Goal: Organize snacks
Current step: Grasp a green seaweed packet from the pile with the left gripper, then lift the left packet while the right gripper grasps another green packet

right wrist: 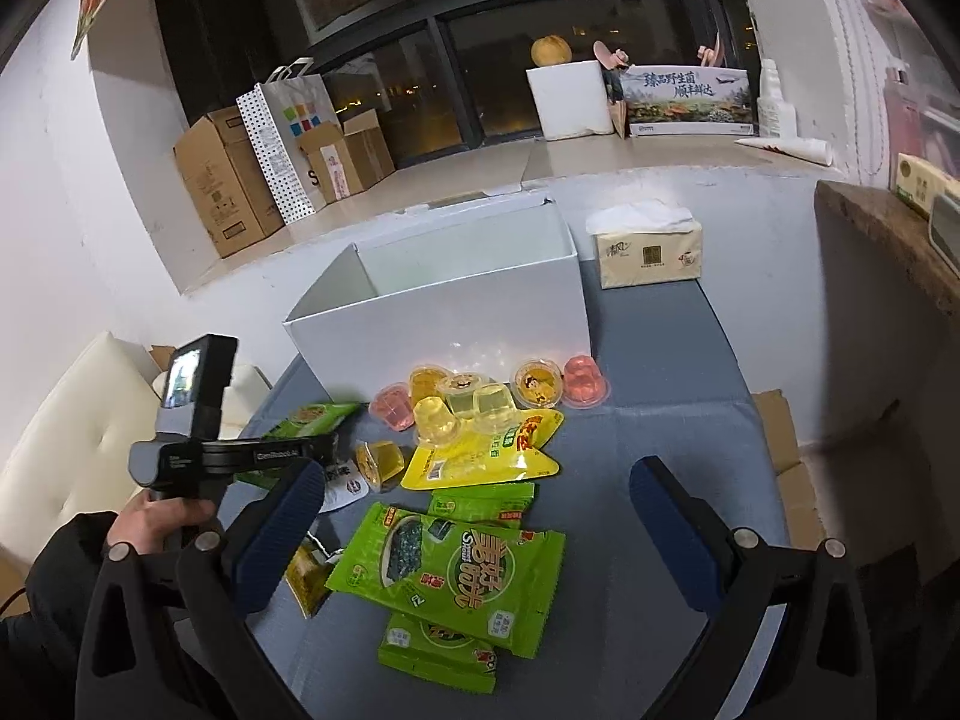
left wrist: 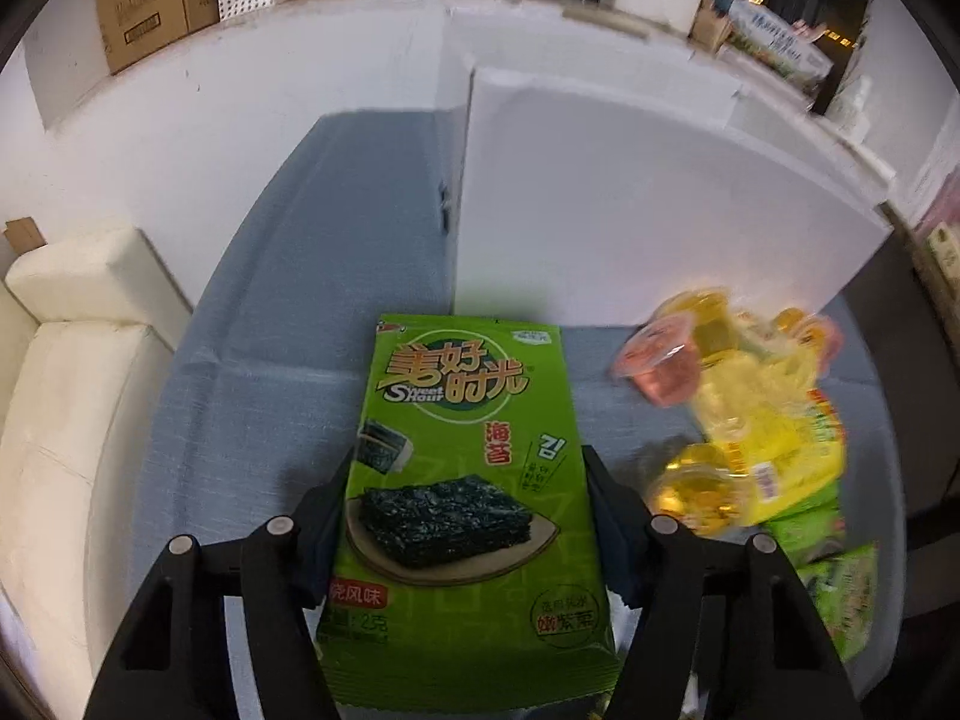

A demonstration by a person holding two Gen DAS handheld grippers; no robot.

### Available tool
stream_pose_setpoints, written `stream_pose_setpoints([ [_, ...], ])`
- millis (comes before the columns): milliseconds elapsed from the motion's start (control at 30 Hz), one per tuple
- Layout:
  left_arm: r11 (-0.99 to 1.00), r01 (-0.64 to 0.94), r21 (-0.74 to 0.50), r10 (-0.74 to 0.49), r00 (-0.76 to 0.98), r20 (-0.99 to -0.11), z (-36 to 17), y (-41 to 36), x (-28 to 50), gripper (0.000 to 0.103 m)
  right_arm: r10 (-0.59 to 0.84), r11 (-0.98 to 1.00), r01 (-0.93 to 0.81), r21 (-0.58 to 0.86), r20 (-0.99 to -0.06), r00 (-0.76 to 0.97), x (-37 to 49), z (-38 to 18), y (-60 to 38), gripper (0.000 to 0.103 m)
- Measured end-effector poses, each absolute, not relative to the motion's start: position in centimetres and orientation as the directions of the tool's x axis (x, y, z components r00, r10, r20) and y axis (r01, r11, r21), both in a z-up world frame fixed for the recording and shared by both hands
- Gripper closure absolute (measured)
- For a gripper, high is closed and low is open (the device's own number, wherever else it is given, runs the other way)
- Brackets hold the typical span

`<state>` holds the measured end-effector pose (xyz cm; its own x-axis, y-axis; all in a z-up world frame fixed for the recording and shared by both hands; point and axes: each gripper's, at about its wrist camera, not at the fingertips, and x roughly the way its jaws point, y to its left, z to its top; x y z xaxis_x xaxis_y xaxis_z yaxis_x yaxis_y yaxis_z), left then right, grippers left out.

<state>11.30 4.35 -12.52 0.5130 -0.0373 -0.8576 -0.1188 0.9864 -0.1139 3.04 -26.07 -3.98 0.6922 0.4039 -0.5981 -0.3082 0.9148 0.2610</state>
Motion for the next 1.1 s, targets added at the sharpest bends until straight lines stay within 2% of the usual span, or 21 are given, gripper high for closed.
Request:
stream_pose_setpoints([
  [167,0.986,-0.092,-0.139,-0.059,0.590,-0.806,-10.1,4.0,9.1,0.032,0.416,0.908,-0.339,0.244,-0.604,0.680,3.2,-4.3,-25.7,0.000],
  [300,0.985,-0.011,-0.173,-0.121,0.672,-0.730,-7.3,3.3,5.8,0.032,0.472,0.851,-0.508,0.134,-0.619,0.628,3.8,-5.3,-24.4,0.000],
  [400,0.977,0.029,-0.211,-0.171,0.696,-0.697,-5.9,3.4,3.6,0.032,0.492,0.739,-0.674,-0.009,-0.677,0.548,4.1,-7.0,-22.5,0.000],
  [467,0.976,0.040,-0.215,-0.179,0.710,-0.681,-5.2,3.4,2.2,0.032,0.509,0.626,-0.778,-0.053,-0.727,0.460,4.4,-8.4,-20.9,0.000],
  [667,0.973,0.058,-0.225,-0.196,0.722,-0.664,-4.5,4.3,-1.7,0.032,0.459,0.415,-0.893,-0.176,-0.807,0.372,4.9,-11.7,-16.9,0.000],
  [800,0.977,0.070,-0.201,-0.189,0.724,-0.663,-4.5,4.0,-2.9,0.031,0.430,0.303,-0.937,-0.171,-0.853,0.295,6.0,-13.7,-15.4,0.000],
  [933,0.976,0.069,-0.206,-0.191,0.723,-0.663,-4.5,4.3,-3.5,0.031,0.392,0.298,-0.945,-0.136,-0.885,0.251,7.5,-14.9,-15.0,0.000],
  [1033,0.977,0.063,-0.204,-0.186,0.722,-0.666,-4.6,4.5,-3.4,0.031,0.414,0.323,-0.945,-0.046,-0.891,0.185,8.0,-15.1,-15.6,0.001],
  [1100,0.976,0.064,-0.206,-0.188,0.720,-0.668,-4.7,4.4,-3.1,0.031,0.428,0.352,-0.934,-0.058,-0.878,0.216,7.7,-14.9,-16.2,0.018],
])
